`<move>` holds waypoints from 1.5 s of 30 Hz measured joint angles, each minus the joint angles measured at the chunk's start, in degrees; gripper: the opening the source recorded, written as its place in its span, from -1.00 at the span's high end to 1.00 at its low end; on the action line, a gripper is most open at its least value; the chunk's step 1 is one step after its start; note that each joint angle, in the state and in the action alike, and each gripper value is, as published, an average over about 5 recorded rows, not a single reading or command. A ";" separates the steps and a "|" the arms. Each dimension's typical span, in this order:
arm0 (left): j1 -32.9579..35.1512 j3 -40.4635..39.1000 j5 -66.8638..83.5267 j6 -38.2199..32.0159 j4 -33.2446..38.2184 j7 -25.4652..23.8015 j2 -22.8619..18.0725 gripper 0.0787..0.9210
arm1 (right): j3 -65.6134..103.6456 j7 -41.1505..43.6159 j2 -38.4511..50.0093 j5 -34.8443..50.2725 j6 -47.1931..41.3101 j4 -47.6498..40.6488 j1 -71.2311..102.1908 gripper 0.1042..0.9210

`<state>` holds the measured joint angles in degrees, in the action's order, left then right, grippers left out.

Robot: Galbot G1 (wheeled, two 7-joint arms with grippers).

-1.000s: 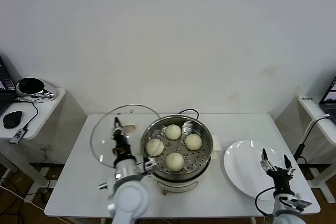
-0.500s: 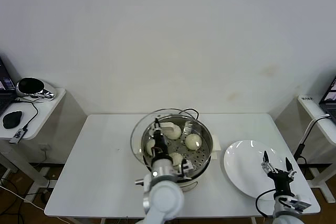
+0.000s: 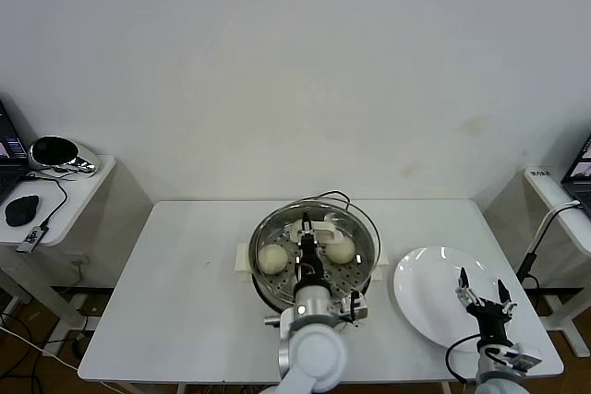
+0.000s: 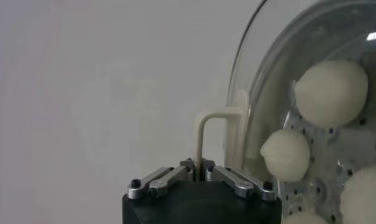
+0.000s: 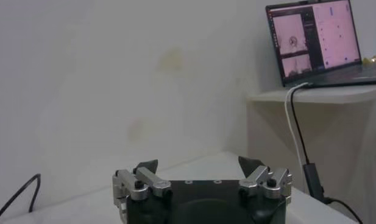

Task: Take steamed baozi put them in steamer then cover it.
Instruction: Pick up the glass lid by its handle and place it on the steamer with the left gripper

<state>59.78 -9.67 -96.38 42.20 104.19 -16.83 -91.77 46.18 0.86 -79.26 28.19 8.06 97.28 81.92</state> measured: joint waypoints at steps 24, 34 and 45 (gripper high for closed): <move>-0.61 0.95 -5.00 -0.01 -2.05 -4.55 -0.24 0.85 | -0.35 0.13 -0.23 -0.51 0.28 -0.83 -0.25 -0.76; -0.60 1.29 -5.19 -0.02 -2.76 -4.57 -0.21 0.85 | -0.51 0.15 -0.40 -0.85 0.40 -0.91 -0.27 -0.76; 0.48 1.15 -5.14 -0.02 -2.59 -3.64 -0.10 0.85 | -0.57 0.15 -0.50 -0.91 0.55 -1.02 -0.24 -0.76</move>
<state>60.27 -8.52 -101.53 42.19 101.60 -20.46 -91.87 45.61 1.01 -79.77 27.28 8.61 96.26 81.68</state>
